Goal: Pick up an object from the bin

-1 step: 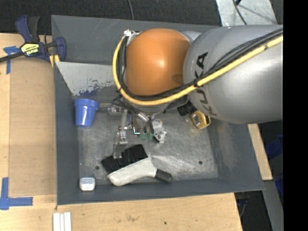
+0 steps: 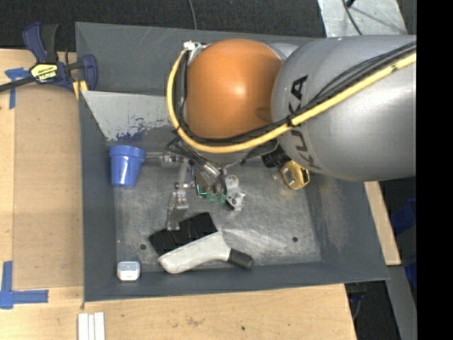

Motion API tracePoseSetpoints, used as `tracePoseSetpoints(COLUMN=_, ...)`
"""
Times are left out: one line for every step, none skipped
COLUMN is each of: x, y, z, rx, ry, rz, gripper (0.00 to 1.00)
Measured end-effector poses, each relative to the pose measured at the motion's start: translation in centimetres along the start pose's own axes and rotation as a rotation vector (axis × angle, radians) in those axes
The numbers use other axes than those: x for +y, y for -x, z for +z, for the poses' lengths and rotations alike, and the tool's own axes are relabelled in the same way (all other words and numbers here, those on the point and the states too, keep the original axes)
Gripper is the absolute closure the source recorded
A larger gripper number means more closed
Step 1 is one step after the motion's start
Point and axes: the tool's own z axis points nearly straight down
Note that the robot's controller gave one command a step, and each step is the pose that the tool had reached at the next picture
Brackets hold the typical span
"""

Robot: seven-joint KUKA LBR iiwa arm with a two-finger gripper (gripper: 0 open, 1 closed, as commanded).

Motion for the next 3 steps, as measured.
tracePoseSetpoints(x=0.0, y=-0.7, z=4.3, rx=-0.005, ry=0.001, rz=-0.064, gripper=0.00)
tracePoseSetpoints(x=-0.6, y=-1.5, z=6.9, rx=0.007, ry=-0.002, rz=-0.063, gripper=0.00)
tracePoseSetpoints(x=-1.8, y=-1.9, z=8.2, rx=-0.002, ry=0.001, rz=-0.057, gripper=0.00)
